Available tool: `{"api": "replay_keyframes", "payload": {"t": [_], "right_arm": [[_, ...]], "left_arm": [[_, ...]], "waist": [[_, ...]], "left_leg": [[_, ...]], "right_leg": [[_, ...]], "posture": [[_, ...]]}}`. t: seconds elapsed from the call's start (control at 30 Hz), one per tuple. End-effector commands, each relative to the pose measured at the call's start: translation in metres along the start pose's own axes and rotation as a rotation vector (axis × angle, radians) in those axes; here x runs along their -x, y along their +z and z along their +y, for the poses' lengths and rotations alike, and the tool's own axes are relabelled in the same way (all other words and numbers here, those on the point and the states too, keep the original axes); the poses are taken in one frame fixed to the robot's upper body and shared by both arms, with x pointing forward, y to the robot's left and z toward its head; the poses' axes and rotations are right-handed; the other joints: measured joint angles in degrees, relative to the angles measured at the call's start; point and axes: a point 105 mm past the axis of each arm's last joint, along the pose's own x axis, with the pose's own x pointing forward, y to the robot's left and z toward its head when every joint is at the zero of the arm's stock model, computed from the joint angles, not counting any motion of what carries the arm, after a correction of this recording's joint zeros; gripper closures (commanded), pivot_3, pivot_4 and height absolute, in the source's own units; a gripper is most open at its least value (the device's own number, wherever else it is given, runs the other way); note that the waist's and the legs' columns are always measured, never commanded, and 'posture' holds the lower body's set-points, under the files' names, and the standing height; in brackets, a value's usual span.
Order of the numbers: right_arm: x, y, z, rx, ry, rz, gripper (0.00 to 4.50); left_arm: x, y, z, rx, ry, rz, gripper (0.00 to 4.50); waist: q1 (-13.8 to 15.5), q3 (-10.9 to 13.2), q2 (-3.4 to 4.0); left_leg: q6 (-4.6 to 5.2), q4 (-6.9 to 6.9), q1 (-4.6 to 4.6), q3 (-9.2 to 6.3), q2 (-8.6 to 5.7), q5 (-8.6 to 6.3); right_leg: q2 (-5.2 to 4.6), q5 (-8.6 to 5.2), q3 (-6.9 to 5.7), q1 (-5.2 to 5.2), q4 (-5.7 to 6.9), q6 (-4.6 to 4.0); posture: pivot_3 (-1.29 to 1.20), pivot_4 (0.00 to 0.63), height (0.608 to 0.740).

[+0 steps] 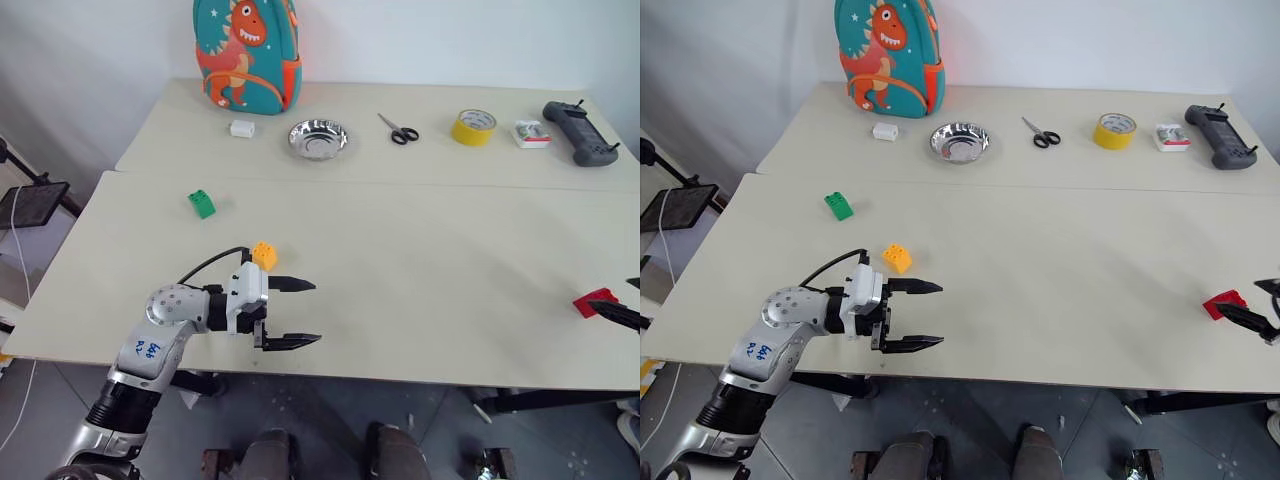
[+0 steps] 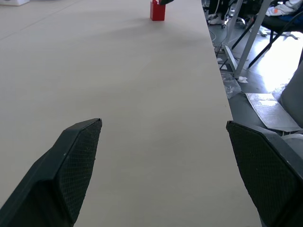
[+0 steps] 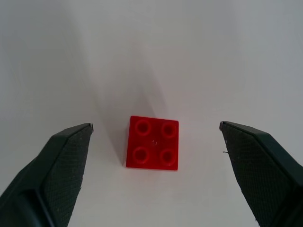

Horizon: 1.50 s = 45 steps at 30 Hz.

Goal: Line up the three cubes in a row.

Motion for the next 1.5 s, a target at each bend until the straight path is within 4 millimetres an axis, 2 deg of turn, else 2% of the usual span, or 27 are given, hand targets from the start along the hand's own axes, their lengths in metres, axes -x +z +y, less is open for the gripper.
{"api": "replay_keyframes", "payload": {"t": [0.03,0.2,0.33,0.47,0.53,0.6,0.67,0.77,0.83,0.97,1.03,1.17,1.23,1.37,1.5], "right_arm": [[-0.001,-0.001,-0.009,0.02,-0.008,0.048,0.0],[-0.007,-0.01,-0.016,-0.01,-0.026,0.116,0.0],[-0.009,-0.013,-0.012,-0.03,0.009,0.133,0.91],[-0.011,-0.01,-0.009,-0.036,0.037,0.114,2.25],[-0.014,0.0,-0.002,-0.053,0.102,0.075,2.97],[-0.017,0.015,0.007,-0.046,0.179,0.031,3.02],[-0.021,0.036,0.025,0.038,0.314,0.012,3.02],[-0.036,0.084,0.081,0.267,0.575,-0.014,3.02],[-0.041,0.1,0.108,0.379,0.665,-0.001,3.02],[-0.081,0.138,0.177,0.657,0.774,0.017,3.02],[-0.102,0.153,0.203,0.7,0.771,-0.017,3.02],[-0.125,0.164,0.229,0.725,0.766,-0.027,3.02],[-0.13,0.17,0.235,0.736,0.756,-0.038,3.02],[-0.131,0.169,0.249,0.773,0.796,-0.032,3.02],[-0.129,0.159,0.259,0.825,0.861,0.003,3.02]], "left_arm": [[0.006,0.007,0.001,-0.033,0.017,0.006,0.01],[0.009,0.01,-0.001,-0.039,0.026,0.014,0.01],[0.011,0.01,0.001,-0.043,0.04,0.022,0.0],[0.012,0.01,0.003,-0.048,0.053,0.02,0.0],[0.011,0.01,0.004,-0.049,0.055,0.018,0.0],[0.012,0.01,0.005,-0.049,0.057,0.019,0.0],[0.015,0.008,0.006,-0.047,0.066,0.025,0.0],[0.023,0.005,0.009,-0.032,0.104,0.035,0.0],[0.026,0.004,0.011,-0.021,0.125,0.034,0.0],[0.036,-0.003,0.011,0.003,0.177,0.053,0.0],[0.038,-0.005,0.009,0.015,0.193,0.058,0.0],[0.042,-0.007,0.008,0.018,0.225,0.063,0.0],[0.043,-0.007,0.008,0.018,0.238,0.066,0.0],[0.046,-0.006,0.006,0.028,0.253,0.064,0.0],[0.049,-0.008,0.004,0.031,0.264,0.068,0.0]], "waist": [[0.0,0.0,0.0],[0.0,0.0,0.0],[-0.1,0.0,0.0],[-0.3,0.0,0.01],[-0.6,0.0,0.01],[-0.9,0.0,0.01],[-1.0,0.0,0.03],[-1.7,0.0,0.09],[-2.2,0.0,0.1],[-2.3,0.0,0.08],[-2.3,0.0,0.07],[-0.9,0.0,0.05],[-0.6,0.0,0.05],[-0.9,0.0,0.05],[-1.2,0.0,0.05]], "left_leg": [[-0.01,0.01,0.01,-0.01,0.01,0.0],[-0.01,0.03,-0.02,-0.01,0.01,0.0],[-0.01,0.06,-0.02,-0.01,0.01,0.0],[-0.01,0.06,-0.02,-0.01,0.01,0.0],[-0.01,0.06,-0.02,-0.01,0.01,0.0],[-0.01,0.06,-0.01,-0.01,0.02,0.0],[-0.02,0.06,-0.01,-0.02,0.02,0.0],[-0.05,0.06,0.01,-0.01,0.05,-0.01],[-0.1,0.09,0.03,-0.05,0.1,-0.02],[-0.15,0.21,-0.04,-0.17,0.1,-0.05],[-0.16,0.25,-0.05,-0.17,0.1,-0.06],[-0.15,0.38,-0.29,-0.36,0.09,-0.07],[-0.09,0.49,-0.38,-0.38,0.05,-0.13],[-0.05,0.6,-0.47,-0.42,0.05,-0.17],[-0.07,0.59,-0.45,-0.41,0.07,-0.17]], "right_leg": [[0.01,0.0,-0.03,0.01,0.03,0.0],[0.0,0.0,-0.04,0.0,0.01,0.01],[0.0,0.0,-0.03,0.01,0.01,0.01],[0.0,0.0,-0.03,0.01,0.01,0.01],[0.0,0.0,-0.03,0.01,0.02,0.01],[0.0,0.0,-0.03,0.01,0.03,0.01],[0.01,0.0,-0.03,0.01,0.05,0.01],[0.02,0.01,-0.01,-0.05,0.14,0.01],[0.04,0.01,-0.01,-0.09,0.26,0.01],[0.04,0.0,-0.07,-0.09,0.3,0.01],[0.04,0.0,-0.07,-0.1,0.31,0.01],[0.01,0.01,-0.3,-0.18,0.36,0.02],[-0.01,0.04,-0.33,-0.18,0.35,0.07],[-0.01,0.06,-0.4,-0.18,0.31,0.12],[0.01,0.06,-0.41,-0.19,0.33,0.12]], "posture": [[0.0,0.15,0.74],[0.0,0.15,0.74],[0.0,0.15,0.74],[0.0,0.15,0.74],[0.0,0.15,0.74],[0.0,0.15,0.74],[0.0,0.15,0.74],[0.0,0.15,0.74],[0.0,0.15,0.74],[0.0,0.15,0.74],[0.0,0.15,0.74],[0.0,0.15,0.74],[0.0,0.15,0.74],[0.0,0.15,0.74],[0.0,0.15,0.74]]}}
